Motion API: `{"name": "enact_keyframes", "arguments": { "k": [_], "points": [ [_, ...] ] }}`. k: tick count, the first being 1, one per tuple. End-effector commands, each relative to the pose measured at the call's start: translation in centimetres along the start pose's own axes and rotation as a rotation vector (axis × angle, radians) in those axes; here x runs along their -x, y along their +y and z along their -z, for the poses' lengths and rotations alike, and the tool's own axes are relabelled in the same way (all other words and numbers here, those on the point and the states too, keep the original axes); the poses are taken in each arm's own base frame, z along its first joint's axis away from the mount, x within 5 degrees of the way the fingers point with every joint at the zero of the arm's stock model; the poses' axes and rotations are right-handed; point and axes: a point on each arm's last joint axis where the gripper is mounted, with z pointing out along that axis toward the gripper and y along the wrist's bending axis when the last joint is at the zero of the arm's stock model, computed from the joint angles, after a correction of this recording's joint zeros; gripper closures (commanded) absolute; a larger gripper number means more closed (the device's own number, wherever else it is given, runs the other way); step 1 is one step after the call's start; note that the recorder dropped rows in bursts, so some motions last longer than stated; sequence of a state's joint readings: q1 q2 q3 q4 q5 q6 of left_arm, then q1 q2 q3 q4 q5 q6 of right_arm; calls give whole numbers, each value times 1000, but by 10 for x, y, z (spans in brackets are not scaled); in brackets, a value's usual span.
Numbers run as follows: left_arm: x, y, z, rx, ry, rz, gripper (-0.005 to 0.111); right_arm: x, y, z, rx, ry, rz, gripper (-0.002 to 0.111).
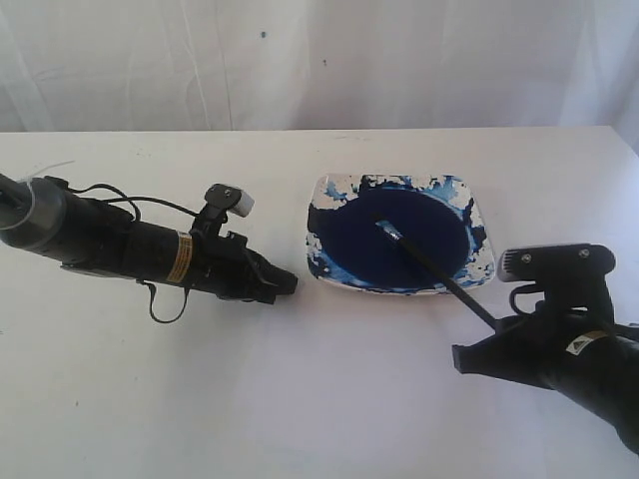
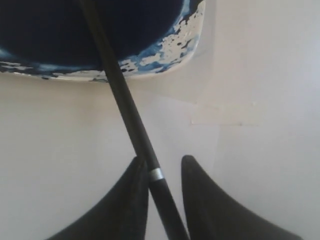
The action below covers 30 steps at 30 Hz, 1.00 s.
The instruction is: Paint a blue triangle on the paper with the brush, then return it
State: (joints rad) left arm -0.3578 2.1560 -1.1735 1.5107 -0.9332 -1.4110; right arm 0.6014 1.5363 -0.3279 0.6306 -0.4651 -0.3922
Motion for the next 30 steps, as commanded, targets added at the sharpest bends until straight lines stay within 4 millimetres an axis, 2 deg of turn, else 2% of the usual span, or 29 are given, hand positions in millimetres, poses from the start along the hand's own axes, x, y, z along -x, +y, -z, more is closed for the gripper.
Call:
{"name": "enact_keyframes", "arguments": {
  "k": [1, 4, 13, 18, 21, 25, 28, 30],
  "points": [
    [-1, 2, 0, 38, 21, -18, 107, 2, -2, 0, -19, -25, -19, 85],
    [-1, 2, 0, 38, 21, -18, 107, 2, -3, 0, -20, -27, -30, 86],
    [-1, 2, 0, 38, 21, -18, 107, 8, -5, 0, -48, -98, -43, 101],
    [-1, 2, 0, 38, 21, -18, 107, 15, -7, 3, -56, -161, -130, 100],
    [-1, 2, 0, 38, 21, -18, 107, 21, -8, 11, -37, -196, -205, 100],
    [-1, 2, 0, 38, 21, -18, 107, 28, -6, 25, 8, -209, -181, 100],
    [-1, 2, 0, 38, 21, -18, 107, 28, -3, 37, 67, -158, -152, 98],
    [-1, 2, 0, 38, 21, -18, 107, 25, 0, 44, 117, -107, -157, 93]
  ]
}}
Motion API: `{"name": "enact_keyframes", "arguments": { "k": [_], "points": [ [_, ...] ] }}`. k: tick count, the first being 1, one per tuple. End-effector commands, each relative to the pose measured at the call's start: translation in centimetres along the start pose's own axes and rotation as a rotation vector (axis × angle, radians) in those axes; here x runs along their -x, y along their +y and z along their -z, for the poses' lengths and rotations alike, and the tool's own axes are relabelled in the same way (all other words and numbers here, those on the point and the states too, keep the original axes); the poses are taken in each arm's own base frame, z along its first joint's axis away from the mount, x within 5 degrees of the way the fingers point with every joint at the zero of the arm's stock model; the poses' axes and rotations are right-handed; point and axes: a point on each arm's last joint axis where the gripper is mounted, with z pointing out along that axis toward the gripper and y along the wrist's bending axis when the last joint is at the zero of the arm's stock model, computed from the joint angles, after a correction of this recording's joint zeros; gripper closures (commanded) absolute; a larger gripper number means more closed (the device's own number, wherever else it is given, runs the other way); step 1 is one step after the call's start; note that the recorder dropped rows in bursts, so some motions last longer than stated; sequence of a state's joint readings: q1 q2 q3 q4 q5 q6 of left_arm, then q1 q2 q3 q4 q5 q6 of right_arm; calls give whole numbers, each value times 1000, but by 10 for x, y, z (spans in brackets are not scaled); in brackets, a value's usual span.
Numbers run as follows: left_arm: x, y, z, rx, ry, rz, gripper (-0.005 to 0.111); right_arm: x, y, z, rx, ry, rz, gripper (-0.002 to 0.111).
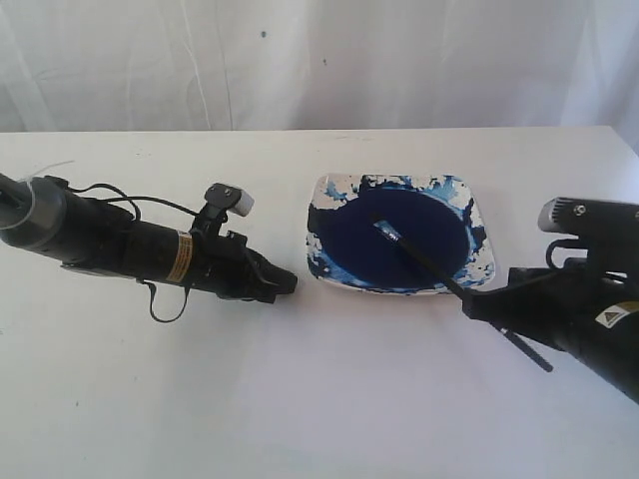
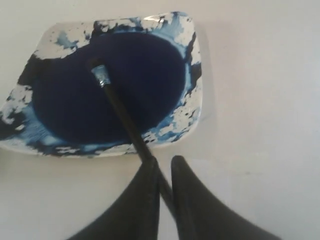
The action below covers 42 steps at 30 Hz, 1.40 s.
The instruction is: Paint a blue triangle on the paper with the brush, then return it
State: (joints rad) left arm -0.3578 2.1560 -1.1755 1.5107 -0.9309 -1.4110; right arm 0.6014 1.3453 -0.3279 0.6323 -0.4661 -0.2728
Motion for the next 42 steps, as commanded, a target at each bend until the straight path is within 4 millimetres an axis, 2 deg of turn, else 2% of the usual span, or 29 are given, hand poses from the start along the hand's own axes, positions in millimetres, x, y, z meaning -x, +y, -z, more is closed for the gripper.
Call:
{"name": "enact_keyframes", "arguments": {
  "k": [1, 8, 11, 16, 24, 29, 42],
  "points": [
    [-1, 2, 0, 36, 22, -16, 107, -3, 5, 17, 86, 105, 3, 89],
    [-1, 2, 0, 36, 22, -16, 107, -7, 10, 33, 170, 212, -16, 58],
    [-1, 2, 0, 36, 22, -16, 107, -14, 12, 35, 186, 306, -79, 52],
    [-1, 2, 0, 36, 22, -16, 107, -17, 13, 36, 171, 356, -218, 51],
    [-1, 2, 0, 36, 22, -16, 107, -20, 13, 34, 143, 385, -335, 51],
    [-1, 2, 0, 36, 22, -16, 107, -27, 12, 25, 97, 415, -376, 51],
    [-1, 2, 0, 36, 22, -16, 107, -37, 4, -5, -23, 348, -395, 51]
  ]
}}
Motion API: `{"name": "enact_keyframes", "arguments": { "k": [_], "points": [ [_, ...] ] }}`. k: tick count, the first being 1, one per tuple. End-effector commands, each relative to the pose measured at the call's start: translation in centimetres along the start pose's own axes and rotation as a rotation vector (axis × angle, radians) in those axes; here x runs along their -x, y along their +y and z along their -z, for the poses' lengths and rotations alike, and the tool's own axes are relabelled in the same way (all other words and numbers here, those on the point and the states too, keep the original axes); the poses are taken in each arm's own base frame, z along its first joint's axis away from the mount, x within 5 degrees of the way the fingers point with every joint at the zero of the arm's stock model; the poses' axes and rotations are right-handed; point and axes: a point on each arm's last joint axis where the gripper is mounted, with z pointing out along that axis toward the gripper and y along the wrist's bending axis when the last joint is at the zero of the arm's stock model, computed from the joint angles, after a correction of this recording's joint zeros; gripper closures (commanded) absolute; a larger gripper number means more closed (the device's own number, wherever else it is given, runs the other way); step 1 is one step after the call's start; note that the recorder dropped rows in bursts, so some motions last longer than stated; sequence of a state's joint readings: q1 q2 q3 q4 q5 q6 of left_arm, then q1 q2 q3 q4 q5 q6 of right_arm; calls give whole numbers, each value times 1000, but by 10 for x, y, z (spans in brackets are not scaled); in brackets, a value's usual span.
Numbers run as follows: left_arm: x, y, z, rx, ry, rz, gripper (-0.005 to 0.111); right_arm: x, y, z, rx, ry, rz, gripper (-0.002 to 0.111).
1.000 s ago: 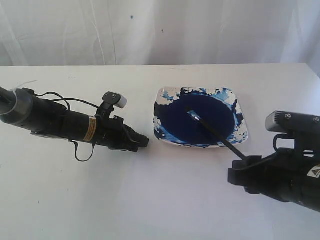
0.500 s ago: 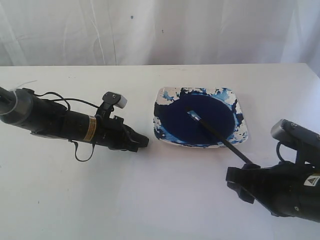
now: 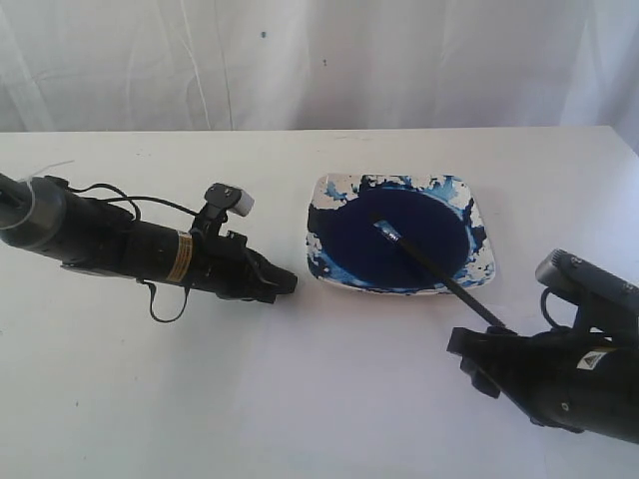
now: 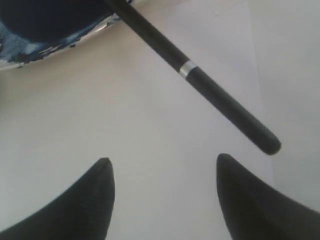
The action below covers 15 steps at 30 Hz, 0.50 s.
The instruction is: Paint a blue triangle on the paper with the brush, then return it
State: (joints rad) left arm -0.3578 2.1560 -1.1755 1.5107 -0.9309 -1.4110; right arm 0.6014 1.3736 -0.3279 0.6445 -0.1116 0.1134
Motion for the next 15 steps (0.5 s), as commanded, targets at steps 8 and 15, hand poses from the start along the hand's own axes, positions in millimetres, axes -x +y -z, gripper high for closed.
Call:
{"name": "enact_keyframes", "arguments": {
  "k": [8, 15],
  "points": [
    [-1, 2, 0, 36, 22, -16, 107, 11, -6, -17, -42, -160, -27, 51],
    [-1, 2, 0, 36, 22, -16, 107, 24, -5, -16, -22, -305, -55, 51]
  ]
}}
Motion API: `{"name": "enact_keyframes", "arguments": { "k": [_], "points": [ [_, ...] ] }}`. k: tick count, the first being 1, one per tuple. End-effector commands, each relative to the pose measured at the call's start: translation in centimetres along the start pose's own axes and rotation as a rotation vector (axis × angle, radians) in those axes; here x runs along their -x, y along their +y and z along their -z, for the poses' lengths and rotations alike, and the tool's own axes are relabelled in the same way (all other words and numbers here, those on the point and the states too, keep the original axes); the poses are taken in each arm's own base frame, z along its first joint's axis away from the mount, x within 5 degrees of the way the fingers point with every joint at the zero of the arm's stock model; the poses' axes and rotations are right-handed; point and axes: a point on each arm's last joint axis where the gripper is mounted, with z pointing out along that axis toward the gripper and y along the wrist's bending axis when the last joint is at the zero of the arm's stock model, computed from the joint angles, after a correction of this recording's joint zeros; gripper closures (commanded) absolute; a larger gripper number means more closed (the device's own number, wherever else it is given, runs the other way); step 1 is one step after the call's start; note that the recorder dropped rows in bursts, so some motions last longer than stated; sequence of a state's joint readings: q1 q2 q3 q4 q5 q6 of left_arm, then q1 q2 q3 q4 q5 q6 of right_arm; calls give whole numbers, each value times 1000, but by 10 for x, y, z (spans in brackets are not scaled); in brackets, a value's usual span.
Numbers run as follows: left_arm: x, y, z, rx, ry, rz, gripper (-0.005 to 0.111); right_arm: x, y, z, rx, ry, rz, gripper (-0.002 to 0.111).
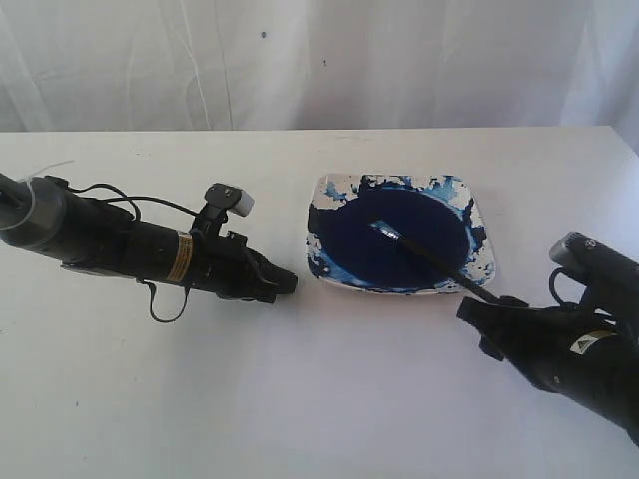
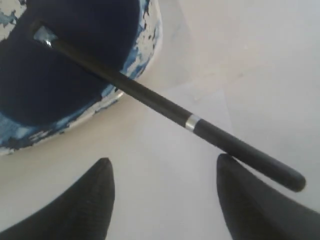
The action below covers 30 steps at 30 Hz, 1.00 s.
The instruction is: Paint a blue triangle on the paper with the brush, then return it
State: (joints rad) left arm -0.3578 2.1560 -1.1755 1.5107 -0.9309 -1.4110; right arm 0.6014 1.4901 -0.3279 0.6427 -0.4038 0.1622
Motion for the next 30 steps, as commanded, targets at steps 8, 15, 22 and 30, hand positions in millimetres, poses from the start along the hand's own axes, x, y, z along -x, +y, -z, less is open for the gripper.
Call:
{"name": "enact_keyframes", "arguments": {
  "k": [8, 15, 22, 30],
  "points": [
    [-1, 2, 0, 36, 22, -16, 107, 14, 3, 2, 43, -136, -128, 51],
    [-1, 2, 0, 36, 22, -16, 107, -1, 2, -2, 28, 11, -64, 51],
    [-1, 2, 0, 36, 22, -16, 107, -3, -4, -23, -48, -46, -125, 51],
    [-1, 2, 0, 36, 22, -16, 107, 5, -2, -36, -23, -172, -276, 51]
  ]
}}
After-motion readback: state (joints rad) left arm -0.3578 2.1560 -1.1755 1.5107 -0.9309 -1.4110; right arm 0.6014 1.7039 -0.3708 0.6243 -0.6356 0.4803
